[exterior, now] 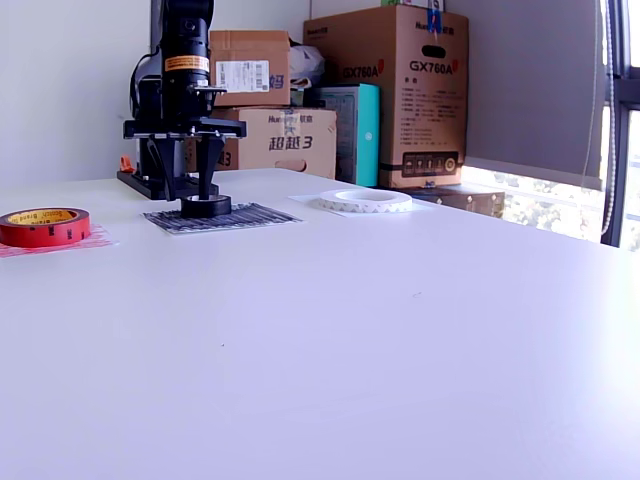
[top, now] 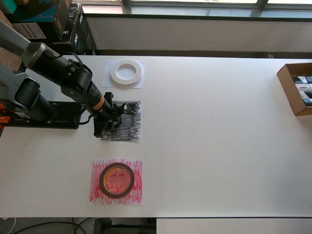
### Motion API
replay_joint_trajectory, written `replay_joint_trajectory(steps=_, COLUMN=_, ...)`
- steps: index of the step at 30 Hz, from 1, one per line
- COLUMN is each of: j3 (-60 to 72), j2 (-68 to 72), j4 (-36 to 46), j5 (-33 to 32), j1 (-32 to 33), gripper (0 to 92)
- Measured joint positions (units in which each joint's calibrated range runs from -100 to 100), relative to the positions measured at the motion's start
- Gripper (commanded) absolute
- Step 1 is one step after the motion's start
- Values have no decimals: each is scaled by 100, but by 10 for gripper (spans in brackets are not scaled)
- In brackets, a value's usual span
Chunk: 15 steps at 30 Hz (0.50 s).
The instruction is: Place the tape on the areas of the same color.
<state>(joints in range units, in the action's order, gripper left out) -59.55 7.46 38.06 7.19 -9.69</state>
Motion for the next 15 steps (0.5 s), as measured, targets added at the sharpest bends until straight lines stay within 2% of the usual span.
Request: replay_joint_trajectory(steps=15, j3=-27, j2=0, j4=-9, j5=92, j1=0, gripper=481)
